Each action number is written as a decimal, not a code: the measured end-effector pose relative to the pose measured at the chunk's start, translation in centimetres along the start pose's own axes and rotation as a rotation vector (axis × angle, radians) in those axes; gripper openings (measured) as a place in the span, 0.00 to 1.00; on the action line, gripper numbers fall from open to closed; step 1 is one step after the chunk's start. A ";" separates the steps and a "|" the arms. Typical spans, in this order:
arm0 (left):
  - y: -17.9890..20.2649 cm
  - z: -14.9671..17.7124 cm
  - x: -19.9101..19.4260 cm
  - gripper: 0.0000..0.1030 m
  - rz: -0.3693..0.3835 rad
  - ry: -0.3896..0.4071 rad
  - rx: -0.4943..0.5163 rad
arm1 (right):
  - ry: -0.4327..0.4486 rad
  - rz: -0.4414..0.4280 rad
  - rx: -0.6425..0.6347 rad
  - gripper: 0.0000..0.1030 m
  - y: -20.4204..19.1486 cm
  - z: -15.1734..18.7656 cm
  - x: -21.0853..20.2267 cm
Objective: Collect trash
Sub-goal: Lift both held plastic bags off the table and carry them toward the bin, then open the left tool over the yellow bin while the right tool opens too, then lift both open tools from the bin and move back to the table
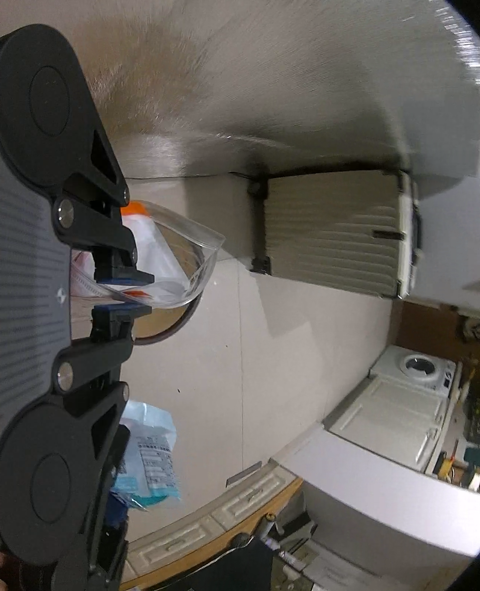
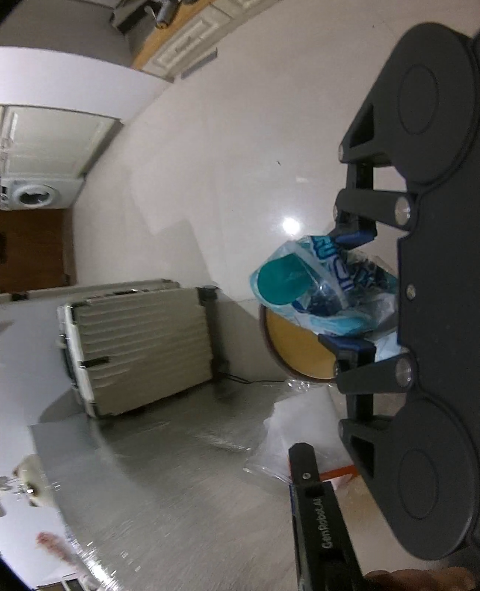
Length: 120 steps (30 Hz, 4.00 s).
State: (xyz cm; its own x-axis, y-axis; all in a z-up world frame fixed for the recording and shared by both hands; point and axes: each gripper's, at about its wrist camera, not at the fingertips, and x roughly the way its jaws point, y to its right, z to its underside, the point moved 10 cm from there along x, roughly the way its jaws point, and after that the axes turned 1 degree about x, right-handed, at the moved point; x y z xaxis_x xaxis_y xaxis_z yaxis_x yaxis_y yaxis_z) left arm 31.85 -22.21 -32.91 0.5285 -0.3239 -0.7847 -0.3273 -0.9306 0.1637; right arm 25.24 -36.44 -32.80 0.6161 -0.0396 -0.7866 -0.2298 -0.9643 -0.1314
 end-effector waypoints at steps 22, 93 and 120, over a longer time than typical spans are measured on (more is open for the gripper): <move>-5.0 1.3 14.7 0.28 -0.062 -0.151 -0.039 | -0.125 -0.038 0.056 0.63 -0.3 -1.4 17.1; -1.1 -1.9 -10.2 1.00 -0.150 0.146 0.030 | 0.235 0.075 0.024 1.00 3.1 -3.5 -9.8; -6.1 -7.7 -35.0 1.00 -0.240 0.510 -0.011 | 0.580 -0.086 -0.065 1.00 -8.6 -11.2 -28.1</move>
State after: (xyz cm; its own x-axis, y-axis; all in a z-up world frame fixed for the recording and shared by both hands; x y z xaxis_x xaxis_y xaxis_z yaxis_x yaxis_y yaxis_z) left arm 21.34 -6.52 -1.81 0.9000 -0.1413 -0.4123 -0.1443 -0.9892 0.0242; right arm 18.36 -30.00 -2.82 0.9461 -0.0794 -0.3140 -0.1254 -0.9837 -0.1289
